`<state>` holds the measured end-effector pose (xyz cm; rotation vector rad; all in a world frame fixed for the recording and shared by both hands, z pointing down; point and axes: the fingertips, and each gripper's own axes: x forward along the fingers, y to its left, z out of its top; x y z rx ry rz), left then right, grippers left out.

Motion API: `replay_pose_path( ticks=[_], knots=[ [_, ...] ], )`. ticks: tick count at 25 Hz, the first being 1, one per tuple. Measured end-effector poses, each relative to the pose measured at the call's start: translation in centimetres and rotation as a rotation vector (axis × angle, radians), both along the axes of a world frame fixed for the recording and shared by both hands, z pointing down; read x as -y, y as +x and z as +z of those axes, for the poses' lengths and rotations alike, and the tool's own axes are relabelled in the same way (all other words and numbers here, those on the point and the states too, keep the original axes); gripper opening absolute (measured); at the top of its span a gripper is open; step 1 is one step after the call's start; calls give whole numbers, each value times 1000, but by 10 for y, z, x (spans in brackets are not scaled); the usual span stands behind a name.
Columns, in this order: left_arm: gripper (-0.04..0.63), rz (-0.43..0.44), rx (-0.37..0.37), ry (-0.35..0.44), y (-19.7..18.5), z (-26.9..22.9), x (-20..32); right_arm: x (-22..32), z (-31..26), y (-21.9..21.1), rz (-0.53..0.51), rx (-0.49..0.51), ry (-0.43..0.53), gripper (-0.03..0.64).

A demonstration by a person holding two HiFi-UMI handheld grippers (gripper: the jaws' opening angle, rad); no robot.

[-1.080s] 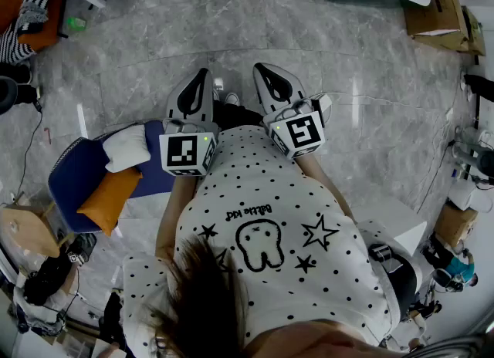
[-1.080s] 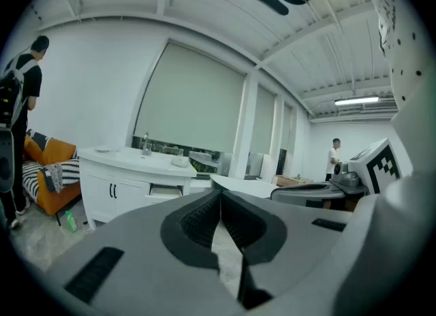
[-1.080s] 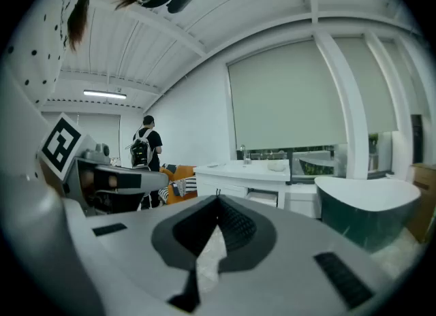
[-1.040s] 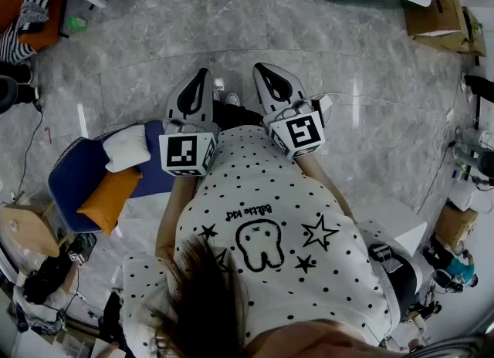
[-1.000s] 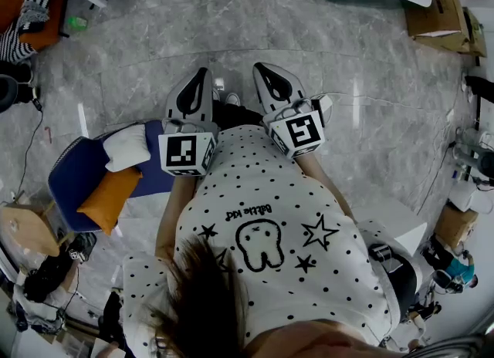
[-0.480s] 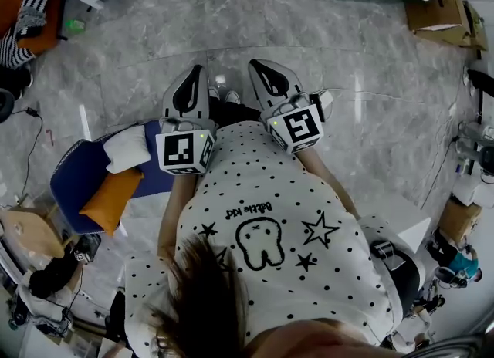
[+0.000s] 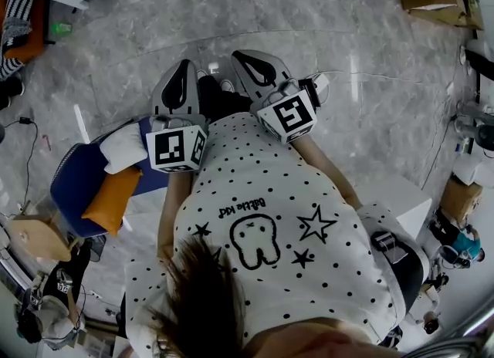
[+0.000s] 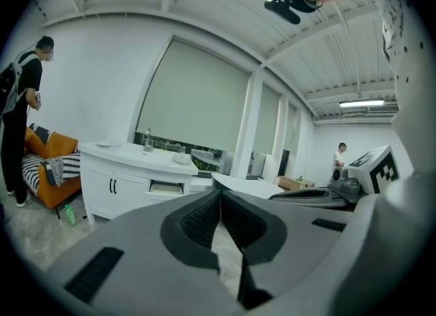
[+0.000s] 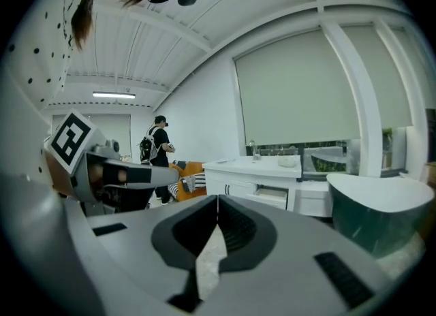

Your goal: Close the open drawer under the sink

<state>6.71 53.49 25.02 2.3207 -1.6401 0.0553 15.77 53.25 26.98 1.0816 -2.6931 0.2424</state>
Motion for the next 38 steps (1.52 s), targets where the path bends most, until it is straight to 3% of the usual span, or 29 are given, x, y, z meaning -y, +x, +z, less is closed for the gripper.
replay_pose_path(
  ticks=[7, 24, 38],
  knots=[
    [9, 10, -11, -12, -17, 8, 25, 19, 8, -20, -18, -20, -12, 14],
    [9, 50, 15, -13, -88, -1, 134, 121, 9, -84, 68, -47, -35, 14],
    [9, 52, 7, -31, -125, 8, 160, 151, 10, -111, 116, -53, -32, 14]
  ],
)
